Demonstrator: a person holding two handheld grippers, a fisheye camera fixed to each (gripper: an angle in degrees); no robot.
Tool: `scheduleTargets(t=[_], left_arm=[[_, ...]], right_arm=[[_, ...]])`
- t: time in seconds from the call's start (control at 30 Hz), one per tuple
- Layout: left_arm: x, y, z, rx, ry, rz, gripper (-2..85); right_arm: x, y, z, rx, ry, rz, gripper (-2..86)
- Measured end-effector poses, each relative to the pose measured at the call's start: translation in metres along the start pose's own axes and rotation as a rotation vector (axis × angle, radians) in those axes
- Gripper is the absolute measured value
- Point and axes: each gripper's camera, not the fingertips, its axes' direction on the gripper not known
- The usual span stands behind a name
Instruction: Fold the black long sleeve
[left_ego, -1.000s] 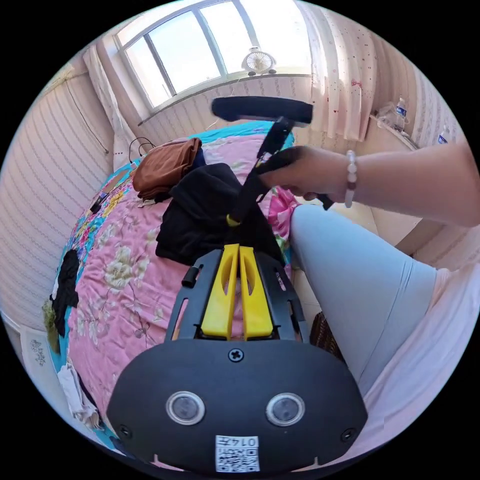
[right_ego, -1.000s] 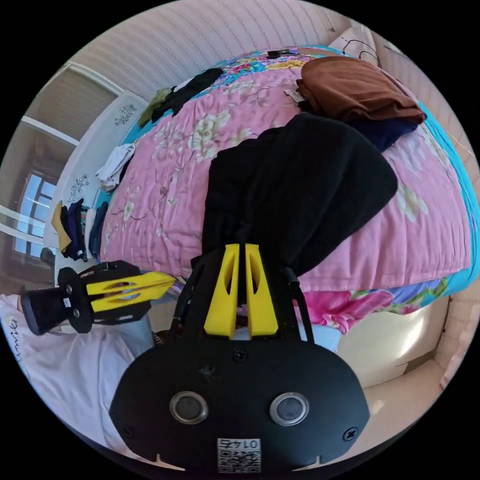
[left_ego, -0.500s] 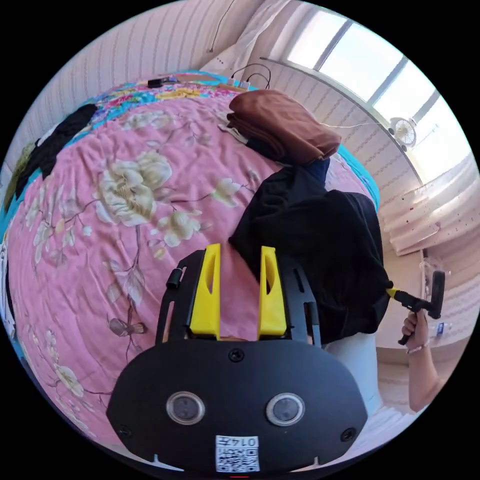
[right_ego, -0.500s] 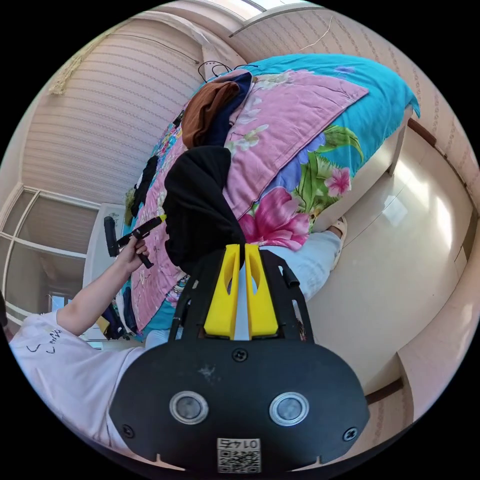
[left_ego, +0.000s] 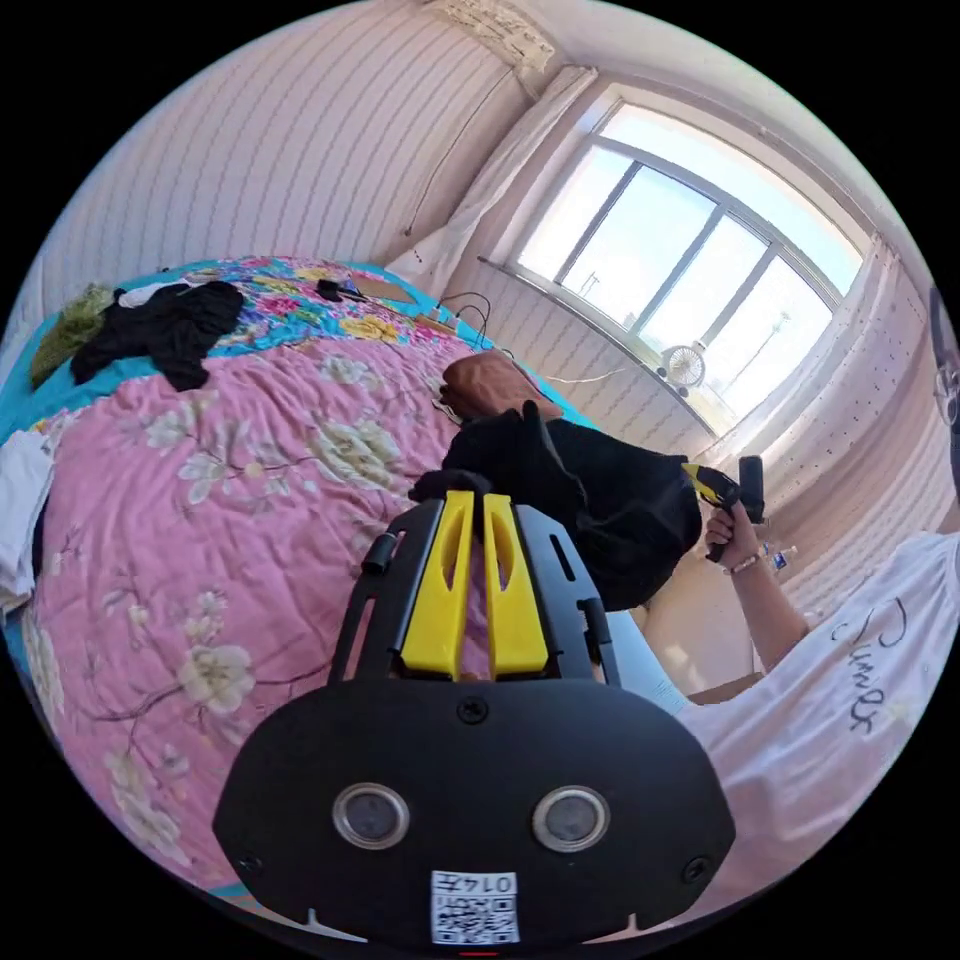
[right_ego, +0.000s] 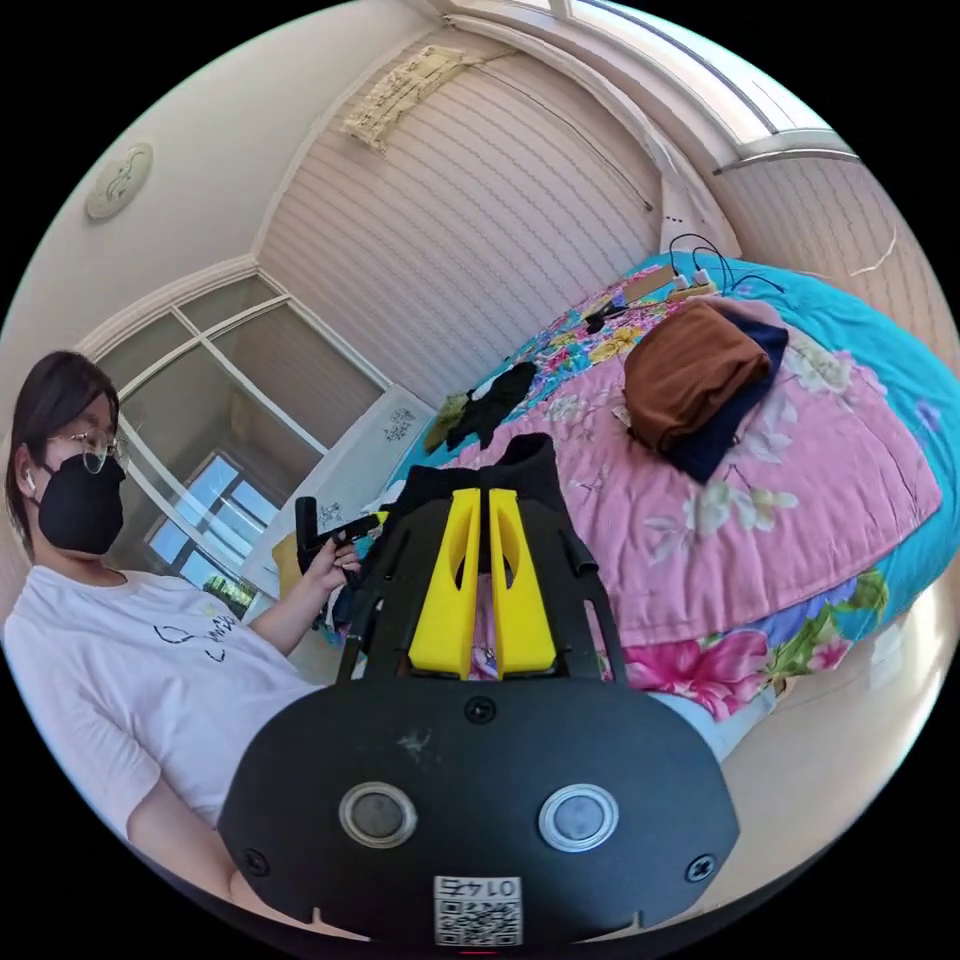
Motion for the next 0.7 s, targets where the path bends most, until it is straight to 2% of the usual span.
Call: scheduleTargets(t=[0.17, 0.3, 0.43, 0.53, 0.6, 0.7], left_arm=[[-0.041, 0.033, -0.112, 0.066, -0.172, -0.086, -1.0], [-0.093, 0.027, -0.19, 0.29, -0.137, -0.253, -1.0], [-0.106, -0.019, -0.253, 0.381, -0.254, -0.209, -1.0], [-0.098, -0.075, -0.313, 0.502, -0.289, -0.166, -1.0], [-0.074, -0.103, -0.361, 0.626, -0.353, -0.089, -1.0], [-0.053, -0.102, -0.398, 0.734, -0.33, 0.017, -1.0]], right_arm=[[-0.011, -0.029, 0.088, -0.107, -0.215, 0.031, 0.6], [-0.055, -0.085, 0.15, -0.148, -0.247, -0.062, 0.5], [-0.104, -0.167, 0.179, -0.121, -0.223, -0.158, 0.5], [-0.164, -0.255, 0.186, -0.058, -0.192, -0.251, 0.5], [-0.213, -0.305, 0.165, 0.076, -0.275, -0.324, 0.5], [-0.252, -0.32, 0.139, 0.224, -0.352, -0.416, 0.5]])
